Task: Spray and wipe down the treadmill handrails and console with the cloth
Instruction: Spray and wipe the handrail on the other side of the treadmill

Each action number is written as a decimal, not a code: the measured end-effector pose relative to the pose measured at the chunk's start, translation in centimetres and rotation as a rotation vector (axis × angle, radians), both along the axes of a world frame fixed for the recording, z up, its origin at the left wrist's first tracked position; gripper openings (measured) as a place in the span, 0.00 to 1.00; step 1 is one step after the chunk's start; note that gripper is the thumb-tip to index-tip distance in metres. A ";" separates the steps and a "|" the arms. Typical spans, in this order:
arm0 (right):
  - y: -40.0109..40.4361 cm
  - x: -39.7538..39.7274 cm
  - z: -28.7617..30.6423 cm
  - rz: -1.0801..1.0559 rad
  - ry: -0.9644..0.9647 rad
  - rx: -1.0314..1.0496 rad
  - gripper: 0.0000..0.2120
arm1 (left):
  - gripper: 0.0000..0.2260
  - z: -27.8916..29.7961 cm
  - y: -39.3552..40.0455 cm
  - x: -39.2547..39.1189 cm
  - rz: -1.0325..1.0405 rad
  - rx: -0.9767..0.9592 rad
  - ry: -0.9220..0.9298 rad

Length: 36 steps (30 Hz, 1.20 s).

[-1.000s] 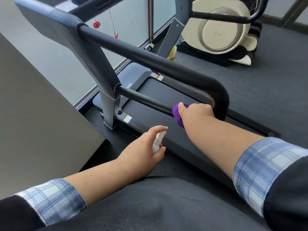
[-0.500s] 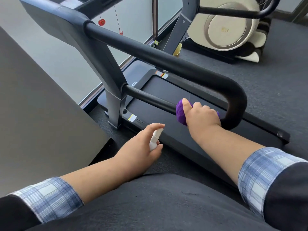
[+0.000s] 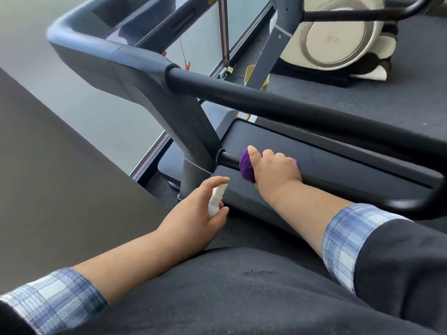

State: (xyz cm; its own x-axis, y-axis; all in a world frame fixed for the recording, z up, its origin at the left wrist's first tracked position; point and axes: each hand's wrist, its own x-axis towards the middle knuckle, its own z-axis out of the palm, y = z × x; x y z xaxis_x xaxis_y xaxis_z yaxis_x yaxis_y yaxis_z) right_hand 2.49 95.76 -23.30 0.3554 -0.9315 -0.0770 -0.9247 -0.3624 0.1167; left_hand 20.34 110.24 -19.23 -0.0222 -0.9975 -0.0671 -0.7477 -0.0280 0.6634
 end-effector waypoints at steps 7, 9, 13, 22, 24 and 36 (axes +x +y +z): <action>-1.2 6.5 -0.8 -0.022 -0.136 -0.021 0.40 | 0.24 -0.6 -2.9 5.4 -0.099 0.042 -0.023; -0.8 5.9 -0.4 0.017 -0.166 -0.029 0.38 | 0.25 -0.8 -4.0 5.4 -0.163 0.039 -0.019; 1.3 2.6 0.1 0.015 -0.162 -0.038 0.32 | 0.26 -1.0 -6.1 3.5 -0.324 0.014 0.023; 6.6 -8.7 1.4 -0.170 0.041 -0.050 0.40 | 0.25 -0.4 -7.9 -2.4 -0.531 0.000 0.136; 7.4 -11.1 2.0 -0.225 0.094 -0.040 0.40 | 0.25 -0.5 -7.8 -3.2 -0.541 0.000 0.149; 9.2 -15.0 3.6 -0.399 0.253 -0.051 0.41 | 0.24 -0.2 -5.9 -5.4 -0.485 0.025 0.169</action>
State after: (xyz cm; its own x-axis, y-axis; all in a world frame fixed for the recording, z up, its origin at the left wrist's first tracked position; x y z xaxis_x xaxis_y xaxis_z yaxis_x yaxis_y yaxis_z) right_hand -12.56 104.95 -19.70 -0.0548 -0.9963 -0.0659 -0.9308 0.0271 0.3644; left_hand 14.95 104.35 -19.38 -0.4943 -0.8681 -0.0463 -0.5609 0.2778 0.7799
